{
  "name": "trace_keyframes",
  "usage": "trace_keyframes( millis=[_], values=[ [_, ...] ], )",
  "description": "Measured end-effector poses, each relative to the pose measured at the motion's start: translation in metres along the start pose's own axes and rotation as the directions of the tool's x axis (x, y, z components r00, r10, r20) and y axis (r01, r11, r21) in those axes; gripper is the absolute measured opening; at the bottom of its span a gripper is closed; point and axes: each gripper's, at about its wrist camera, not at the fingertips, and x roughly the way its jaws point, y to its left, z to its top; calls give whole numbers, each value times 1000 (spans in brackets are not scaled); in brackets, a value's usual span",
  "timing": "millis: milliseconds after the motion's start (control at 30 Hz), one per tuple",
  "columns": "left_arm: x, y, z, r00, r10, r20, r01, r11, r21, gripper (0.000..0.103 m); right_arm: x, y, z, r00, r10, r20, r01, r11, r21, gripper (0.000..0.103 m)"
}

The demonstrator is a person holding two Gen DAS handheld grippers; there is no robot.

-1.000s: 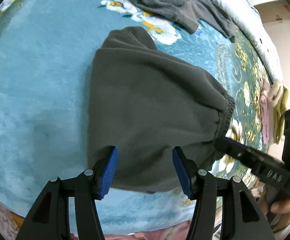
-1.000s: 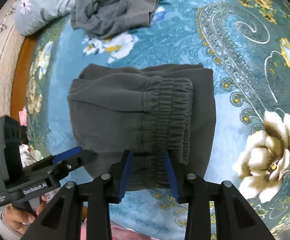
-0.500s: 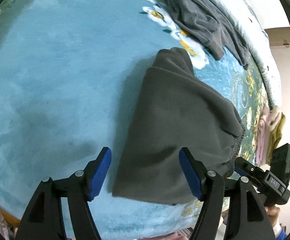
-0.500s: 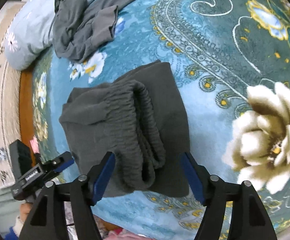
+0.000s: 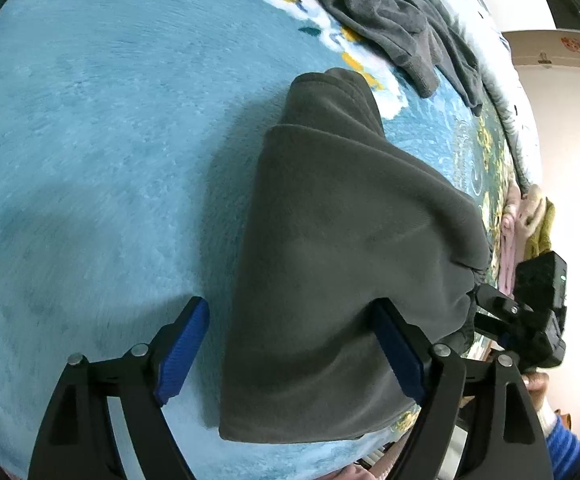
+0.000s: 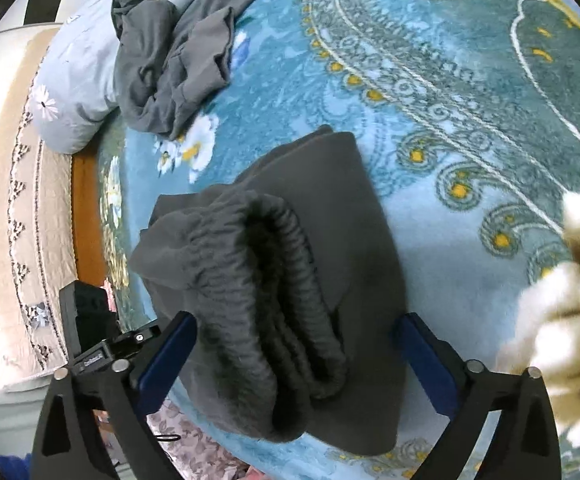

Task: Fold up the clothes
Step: 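Lift the folded sweatpants off the blanket with both grippers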

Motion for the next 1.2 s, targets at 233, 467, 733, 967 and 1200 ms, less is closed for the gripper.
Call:
trace_keyframes(
  millis=[233,467,733,967,1200],
  values=[
    [12,-11,2,999,-27,-22,27,999,30,86,3,-3,1,1000,29,6,-30,999,23,103],
    [7,-10,0,1000,-21,-22,21,1000,22,86,-5,-8,6,998,28,53,-31,998,52,103],
    [6,-9,-3,1000,-22,-11,22,1000,17,86,1,-18,4,994,105,13,-106,993,47,103],
    [4,-9,-6,1000,-8,-2,8,1000,14,86,11,-17,-7,984,178,-32,-177,984,18,103],
    [-1,-19,-7,999,50,17,-51,997,50,86,10,-11,-4,984,176,38,-178,983,46,102]
  ],
)
